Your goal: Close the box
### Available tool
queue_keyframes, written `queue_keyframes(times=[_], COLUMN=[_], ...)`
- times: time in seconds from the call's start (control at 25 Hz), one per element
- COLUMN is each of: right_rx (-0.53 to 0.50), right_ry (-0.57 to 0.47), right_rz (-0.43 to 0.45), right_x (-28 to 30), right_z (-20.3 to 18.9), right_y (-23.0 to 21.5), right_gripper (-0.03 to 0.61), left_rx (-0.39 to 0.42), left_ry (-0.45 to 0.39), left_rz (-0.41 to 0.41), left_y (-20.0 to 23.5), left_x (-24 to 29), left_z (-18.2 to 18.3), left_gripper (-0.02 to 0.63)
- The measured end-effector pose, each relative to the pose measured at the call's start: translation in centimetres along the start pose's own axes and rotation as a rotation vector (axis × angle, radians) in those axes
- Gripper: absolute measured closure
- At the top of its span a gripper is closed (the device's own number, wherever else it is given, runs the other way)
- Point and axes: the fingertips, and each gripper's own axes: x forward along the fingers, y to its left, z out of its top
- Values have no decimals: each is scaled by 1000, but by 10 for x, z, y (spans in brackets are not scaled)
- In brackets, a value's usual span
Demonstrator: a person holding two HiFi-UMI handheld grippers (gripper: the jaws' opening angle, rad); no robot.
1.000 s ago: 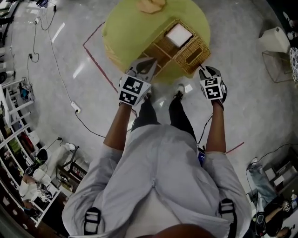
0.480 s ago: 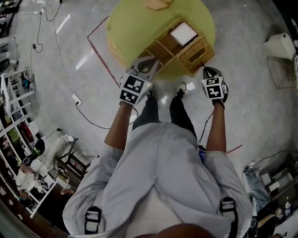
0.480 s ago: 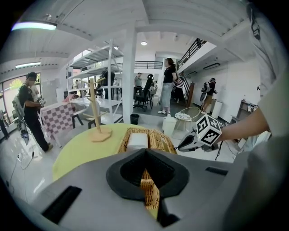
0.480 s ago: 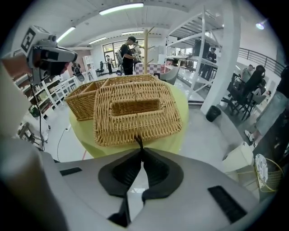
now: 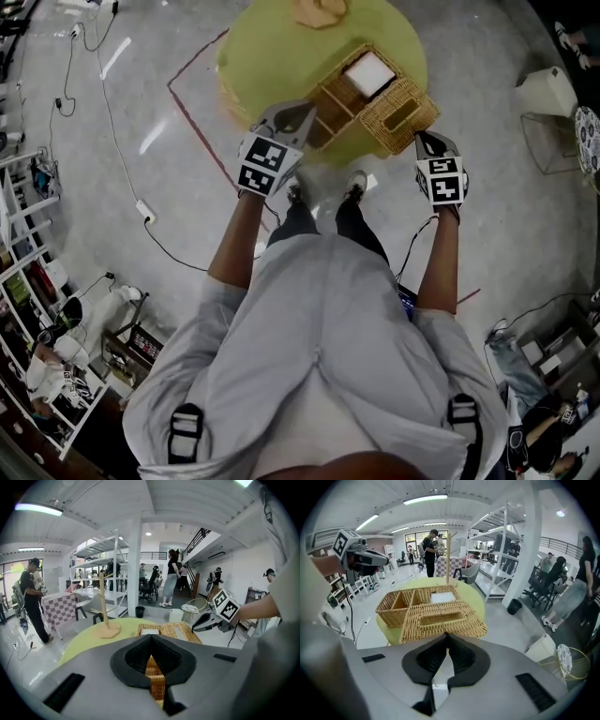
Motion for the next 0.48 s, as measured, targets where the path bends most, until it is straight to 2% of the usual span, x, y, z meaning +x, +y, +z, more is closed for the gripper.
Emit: queue_keyframes(times=[0.24, 0.48], right_rx=[75, 46], right_ry=[-96, -149], right_rz=[-13, -25], right_x=[-25, -29], right_z=[47, 94], right_y=[-5, -2], right_gripper=[541, 541], left_rx=[-9, -7], left_ry=[-41, -72], left_rz=[7, 21], left_y=[28, 54], left_x=[-6, -16], left_z=[11, 21], left_gripper=[586, 586])
